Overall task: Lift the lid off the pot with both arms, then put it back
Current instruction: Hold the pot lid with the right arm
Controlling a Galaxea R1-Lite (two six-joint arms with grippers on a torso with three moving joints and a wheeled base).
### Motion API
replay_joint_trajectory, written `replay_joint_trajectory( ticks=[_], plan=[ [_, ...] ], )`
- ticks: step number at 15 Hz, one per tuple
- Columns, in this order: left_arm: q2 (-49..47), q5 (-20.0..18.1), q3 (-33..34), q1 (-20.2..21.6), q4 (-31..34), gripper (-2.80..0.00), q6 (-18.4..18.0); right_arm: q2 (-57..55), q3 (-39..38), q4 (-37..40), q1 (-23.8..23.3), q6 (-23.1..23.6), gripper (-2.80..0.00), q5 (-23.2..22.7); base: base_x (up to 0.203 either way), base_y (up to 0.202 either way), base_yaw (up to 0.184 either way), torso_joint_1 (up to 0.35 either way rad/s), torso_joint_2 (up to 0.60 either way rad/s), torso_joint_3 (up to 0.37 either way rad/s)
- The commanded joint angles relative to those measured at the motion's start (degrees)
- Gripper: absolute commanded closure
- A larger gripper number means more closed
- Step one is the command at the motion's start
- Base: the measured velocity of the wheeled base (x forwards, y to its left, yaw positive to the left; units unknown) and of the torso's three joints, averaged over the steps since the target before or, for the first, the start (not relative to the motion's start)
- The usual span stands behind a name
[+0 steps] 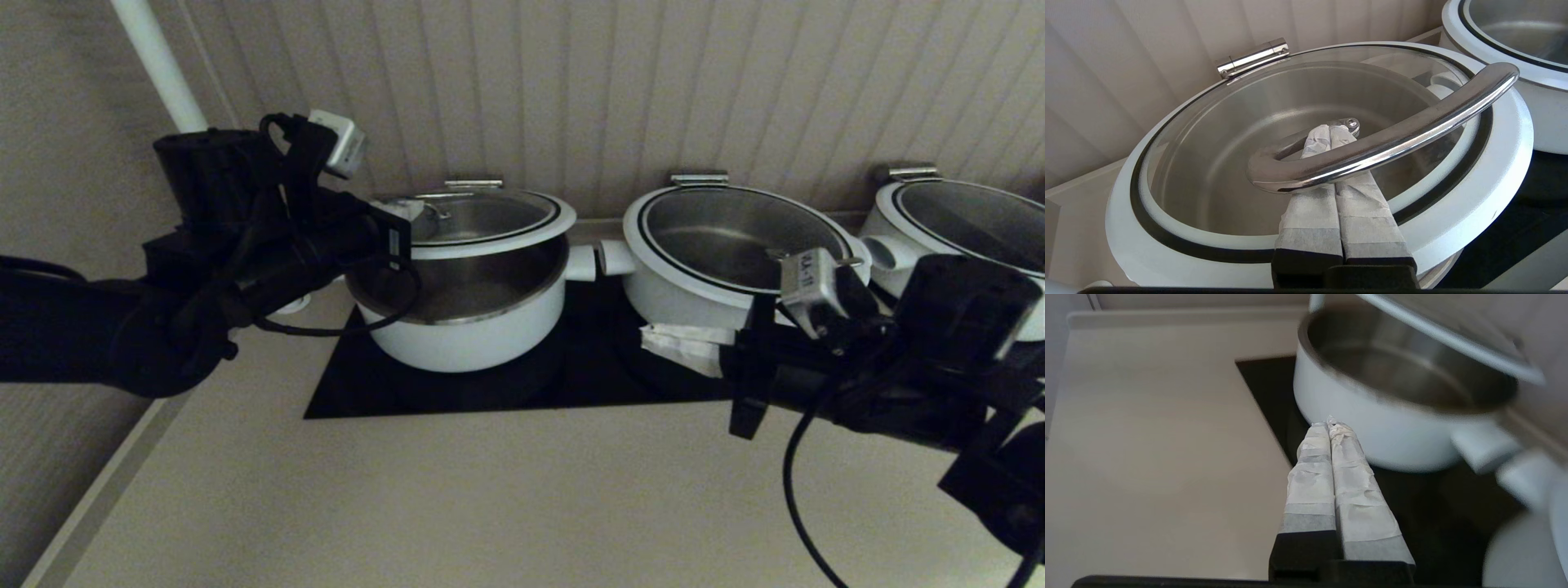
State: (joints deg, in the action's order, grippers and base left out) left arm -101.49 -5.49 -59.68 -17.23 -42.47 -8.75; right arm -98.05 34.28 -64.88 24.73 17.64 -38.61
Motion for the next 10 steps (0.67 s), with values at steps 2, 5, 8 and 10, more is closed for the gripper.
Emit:
replay_joint_trajectory(
  ticks=[2, 5, 8, 10],
  plan=[
    [0.06, 0.12, 0.00, 0.96, -0.24, 0.00, 0.05, -7.69, 5.66, -3.76, 2.05, 0.12, 0.00, -0.15, 0.000, 0.000, 0.000, 0.000, 0.00, 0.000],
    [0.06, 0.12, 0.00, 1.50, -0.24, 0.00, 0.05, -11.30, 7.92, -8.24, 2.34, 0.20, 0.00, 0.12, 0.000, 0.000, 0.000, 0.000, 0.00, 0.000],
    [-0.11, 0.12, 0.00, 1.50, -0.24, 0.00, 0.05, -13.42, 10.25, -8.25, 2.34, 0.20, 0.00, 2.71, 0.000, 0.000, 0.000, 0.000, 0.00, 0.000],
    [-0.11, 0.12, 0.00, 1.50, -0.24, 0.00, 0.05, -15.41, 12.60, -8.40, 2.34, 0.20, 0.00, 3.95, 0.000, 0.000, 0.000, 0.000, 0.00, 0.000]
  ],
)
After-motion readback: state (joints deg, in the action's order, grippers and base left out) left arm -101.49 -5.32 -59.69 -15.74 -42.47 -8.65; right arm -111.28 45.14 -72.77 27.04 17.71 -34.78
